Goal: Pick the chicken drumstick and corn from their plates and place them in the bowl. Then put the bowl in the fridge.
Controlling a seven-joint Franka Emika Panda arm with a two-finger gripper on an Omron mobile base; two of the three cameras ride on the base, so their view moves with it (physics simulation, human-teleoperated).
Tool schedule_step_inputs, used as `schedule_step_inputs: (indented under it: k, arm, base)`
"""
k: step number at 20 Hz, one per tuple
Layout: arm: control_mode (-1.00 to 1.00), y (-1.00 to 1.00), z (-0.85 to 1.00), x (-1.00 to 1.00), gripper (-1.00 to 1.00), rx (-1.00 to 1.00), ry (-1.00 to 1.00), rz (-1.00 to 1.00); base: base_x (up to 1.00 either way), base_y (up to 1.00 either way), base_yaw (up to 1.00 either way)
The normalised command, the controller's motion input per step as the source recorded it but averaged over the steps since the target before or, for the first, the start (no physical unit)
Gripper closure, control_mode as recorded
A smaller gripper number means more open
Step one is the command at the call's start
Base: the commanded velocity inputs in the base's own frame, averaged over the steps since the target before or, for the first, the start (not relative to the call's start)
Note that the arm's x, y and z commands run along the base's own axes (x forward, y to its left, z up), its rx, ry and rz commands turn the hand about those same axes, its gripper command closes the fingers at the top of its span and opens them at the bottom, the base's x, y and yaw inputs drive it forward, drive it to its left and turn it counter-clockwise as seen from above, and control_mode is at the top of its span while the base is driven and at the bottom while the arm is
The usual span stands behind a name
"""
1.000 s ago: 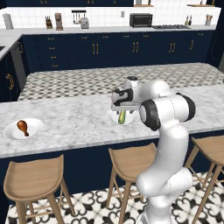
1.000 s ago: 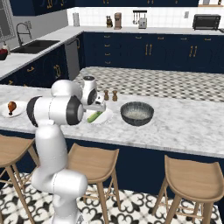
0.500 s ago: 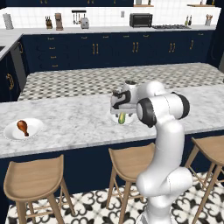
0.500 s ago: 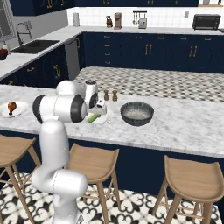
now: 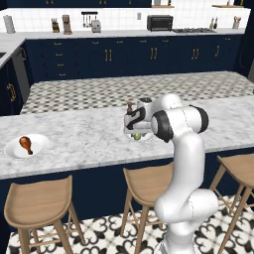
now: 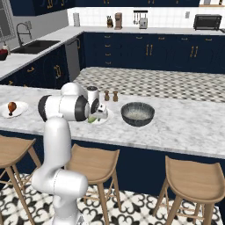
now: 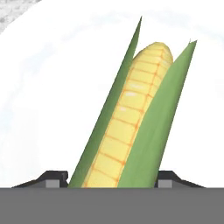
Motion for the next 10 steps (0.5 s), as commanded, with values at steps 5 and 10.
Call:
schedule_step_inputs:
  k: [5,10]
  arm:
    - [-1.00,0.00,0.17,-0.12,1.00,0.00,-0.02,0.00]
    - [-1.00,0.00,0.83,-0.41,1.00,-0.04,-0.03,0.00]
  base:
    - [0.00,0.00,0.00]
    - [0.00,0.00,0.00]
